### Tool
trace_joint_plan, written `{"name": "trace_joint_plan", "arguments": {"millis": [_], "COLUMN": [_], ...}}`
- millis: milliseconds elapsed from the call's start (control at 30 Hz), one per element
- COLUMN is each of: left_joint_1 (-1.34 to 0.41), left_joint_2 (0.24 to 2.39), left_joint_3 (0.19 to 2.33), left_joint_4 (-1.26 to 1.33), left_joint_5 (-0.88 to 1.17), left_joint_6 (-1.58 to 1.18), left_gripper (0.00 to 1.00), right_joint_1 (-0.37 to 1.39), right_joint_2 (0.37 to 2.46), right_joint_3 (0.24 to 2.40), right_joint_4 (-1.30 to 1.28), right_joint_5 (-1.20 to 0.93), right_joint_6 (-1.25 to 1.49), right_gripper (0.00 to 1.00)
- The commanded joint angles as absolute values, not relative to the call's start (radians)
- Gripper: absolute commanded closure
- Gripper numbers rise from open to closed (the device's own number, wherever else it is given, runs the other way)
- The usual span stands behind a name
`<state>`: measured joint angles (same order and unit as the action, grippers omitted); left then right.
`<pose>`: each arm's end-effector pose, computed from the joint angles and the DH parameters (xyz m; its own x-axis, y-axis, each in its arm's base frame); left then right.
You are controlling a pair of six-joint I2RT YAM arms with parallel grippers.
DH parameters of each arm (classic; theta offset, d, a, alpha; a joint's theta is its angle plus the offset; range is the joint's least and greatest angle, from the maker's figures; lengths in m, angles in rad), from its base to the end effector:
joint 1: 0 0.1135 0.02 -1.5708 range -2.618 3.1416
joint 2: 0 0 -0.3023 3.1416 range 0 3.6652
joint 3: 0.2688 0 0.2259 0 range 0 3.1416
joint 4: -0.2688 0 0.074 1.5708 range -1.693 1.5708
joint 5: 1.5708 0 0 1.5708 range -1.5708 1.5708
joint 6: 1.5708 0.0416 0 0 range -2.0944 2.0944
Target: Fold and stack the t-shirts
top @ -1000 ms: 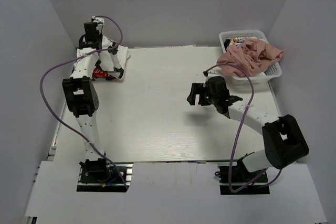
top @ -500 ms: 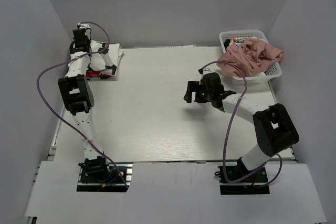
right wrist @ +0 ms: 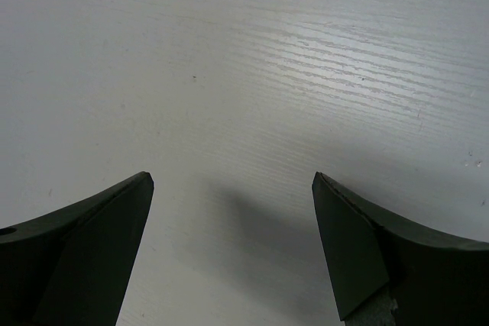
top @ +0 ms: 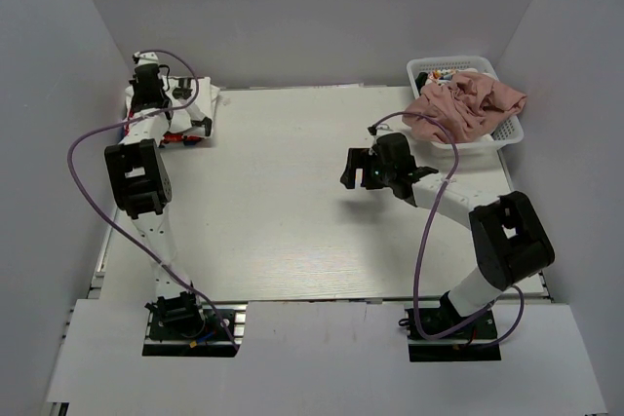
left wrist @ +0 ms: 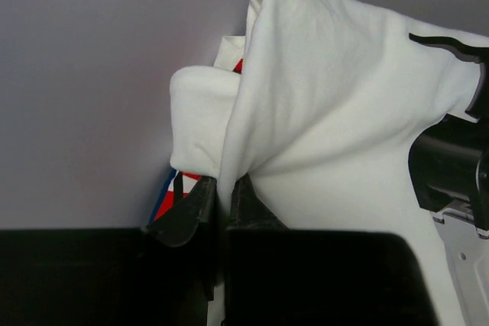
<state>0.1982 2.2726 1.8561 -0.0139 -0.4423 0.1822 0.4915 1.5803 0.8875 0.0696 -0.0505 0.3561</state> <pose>0.5259 0.1238 0.2646 -0.5036 0.0659 -0.8614 -0.4759 0.8110 0.3403 0.2834 0.1541 0.2554 -0.6592 0.0421 -0.7508 -0.2963 0.9032 0.3107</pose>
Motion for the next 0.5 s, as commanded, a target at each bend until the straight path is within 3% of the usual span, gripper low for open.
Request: {"name": "trace_joint_plan", "arguments": {"millis": [0,133,467], "left_joint_1": [0.218,0.227,0.25], "left_joint_2": [2.137,2.137,2.309], "left_joint_3": [1.776,1.743,1.954], "left_joint_4": [0.199,0.262,0.118], "left_joint_5": [-0.554,-0.575,-0.522], "left_joint_6": [0.173,0.153,0.146], "left_gripper": [1.0,1.0,1.0], "right_joint_1": [0.494,0.494,0.495], "right_joint_2": [1.591,1.601,1.637], "right_joint_3": [0.927,0.934,0.948], "right_joint_4": [0.086,0.084,0.064], "right_joint_5": [-0.041,-0.049,-0.031], "right_joint_6": [0.354,0.359,0.36], "right_gripper": [0.1,0.1,0.1]}}
